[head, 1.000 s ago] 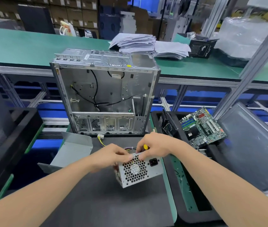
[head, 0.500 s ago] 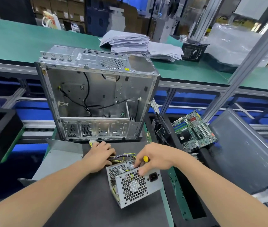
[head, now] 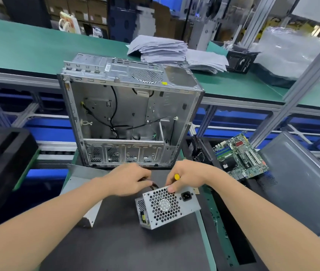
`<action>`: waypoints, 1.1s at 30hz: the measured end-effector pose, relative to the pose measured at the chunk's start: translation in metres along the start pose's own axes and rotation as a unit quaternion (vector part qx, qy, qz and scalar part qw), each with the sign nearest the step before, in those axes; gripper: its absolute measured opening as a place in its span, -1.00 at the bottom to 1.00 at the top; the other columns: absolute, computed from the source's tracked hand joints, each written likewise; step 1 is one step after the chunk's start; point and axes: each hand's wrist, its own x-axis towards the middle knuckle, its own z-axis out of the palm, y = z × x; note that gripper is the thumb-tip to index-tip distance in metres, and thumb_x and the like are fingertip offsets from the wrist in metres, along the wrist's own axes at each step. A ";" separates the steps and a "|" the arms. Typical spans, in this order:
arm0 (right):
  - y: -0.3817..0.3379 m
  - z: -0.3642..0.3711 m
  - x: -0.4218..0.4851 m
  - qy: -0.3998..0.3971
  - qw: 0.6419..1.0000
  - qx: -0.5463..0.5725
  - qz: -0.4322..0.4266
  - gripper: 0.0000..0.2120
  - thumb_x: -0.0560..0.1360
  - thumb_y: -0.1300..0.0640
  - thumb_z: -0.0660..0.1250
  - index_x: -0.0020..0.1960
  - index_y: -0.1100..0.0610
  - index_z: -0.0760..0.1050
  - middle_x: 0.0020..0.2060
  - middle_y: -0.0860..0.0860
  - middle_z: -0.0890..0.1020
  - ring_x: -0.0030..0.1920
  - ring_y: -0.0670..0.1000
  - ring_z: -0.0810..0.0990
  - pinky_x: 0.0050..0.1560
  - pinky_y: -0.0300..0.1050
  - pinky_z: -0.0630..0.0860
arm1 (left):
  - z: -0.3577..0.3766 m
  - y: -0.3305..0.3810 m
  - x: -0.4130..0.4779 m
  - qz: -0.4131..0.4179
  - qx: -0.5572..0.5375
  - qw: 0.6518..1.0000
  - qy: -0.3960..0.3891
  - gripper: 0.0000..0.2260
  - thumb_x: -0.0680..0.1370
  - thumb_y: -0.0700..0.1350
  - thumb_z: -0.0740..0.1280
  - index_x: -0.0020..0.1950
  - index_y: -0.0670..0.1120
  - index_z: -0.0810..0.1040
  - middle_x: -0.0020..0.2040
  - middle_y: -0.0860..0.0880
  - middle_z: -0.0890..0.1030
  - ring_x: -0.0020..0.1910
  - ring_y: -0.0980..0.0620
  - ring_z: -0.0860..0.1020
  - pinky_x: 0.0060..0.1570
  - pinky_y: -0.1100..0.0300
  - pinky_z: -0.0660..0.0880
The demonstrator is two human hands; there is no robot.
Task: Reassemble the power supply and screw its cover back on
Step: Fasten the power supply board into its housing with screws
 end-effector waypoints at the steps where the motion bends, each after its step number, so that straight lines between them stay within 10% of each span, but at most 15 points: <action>1: 0.001 -0.002 0.005 -0.003 1.000 -0.004 0.006 -0.89 0.55 -0.13 0.46 0.01 -0.16 0.72 -0.11 -0.23 0.73 -0.08 -0.19 0.65 0.00 -0.11 0.58 | 0.001 0.002 -0.002 -0.010 -0.015 1.000 -0.016 -0.69 0.66 0.17 0.20 -0.24 0.09 0.35 -0.33 0.09 0.50 -0.28 0.07 0.48 -0.21 0.07 0.44; 7: 0.006 0.000 0.031 0.093 0.995 0.014 0.041 -0.78 0.53 -0.20 0.47 0.10 -0.15 0.73 0.01 -0.19 0.74 -0.05 -0.17 0.65 -0.04 -0.24 0.54 | 0.004 -0.020 -0.014 -0.102 -0.122 0.968 -0.196 -0.80 0.66 -0.04 0.17 0.02 -0.06 0.56 -0.19 -0.06 0.69 -0.30 -0.04 0.70 -0.16 0.16 0.57; 15: 0.004 0.000 0.031 0.093 0.993 0.033 0.065 -0.76 0.48 -0.25 0.49 0.06 -0.17 0.74 -0.03 -0.21 0.73 -0.08 -0.20 0.62 -0.14 -0.25 0.48 | 0.014 -0.026 -0.022 -0.107 -0.113 0.967 -0.204 -0.82 0.69 -0.01 0.22 0.13 0.02 0.61 -0.10 0.12 0.74 -0.27 0.28 0.60 0.07 0.20 0.53; 20: 0.002 0.002 0.021 0.135 0.989 0.033 0.048 -0.70 0.46 -0.24 0.52 0.10 -0.12 0.72 0.00 -0.19 0.70 0.00 -0.16 0.62 -0.02 -0.21 0.53 | 0.005 -0.009 -0.010 -0.176 -0.199 0.961 -0.077 -0.73 0.71 -0.09 0.19 0.32 0.02 0.62 0.23 0.13 0.64 0.21 0.09 0.55 0.30 0.12 0.45; 24: 0.007 0.004 0.007 0.224 0.972 0.061 0.049 -0.76 0.52 -0.16 0.49 0.08 -0.04 0.69 -0.01 -0.08 0.69 -0.04 -0.04 0.65 -0.03 -0.12 0.60 | -0.007 0.012 0.003 -0.225 -0.433 0.873 -0.012 -0.69 0.72 -0.06 0.16 0.12 -0.02 0.71 0.05 0.06 0.74 0.06 0.08 0.66 0.07 0.15 0.54; 33: 0.049 0.006 -0.034 0.367 0.918 0.122 0.089 -0.45 0.64 -0.19 0.24 -0.31 0.20 0.60 -0.61 -0.09 0.50 -0.57 -0.11 0.45 -0.33 -0.10 0.52 | 0.004 0.038 0.024 -0.227 -0.188 0.954 0.046 -0.76 0.68 0.15 0.22 -0.03 0.13 0.63 -0.10 0.14 0.67 -0.12 0.15 0.59 -0.12 0.22 0.46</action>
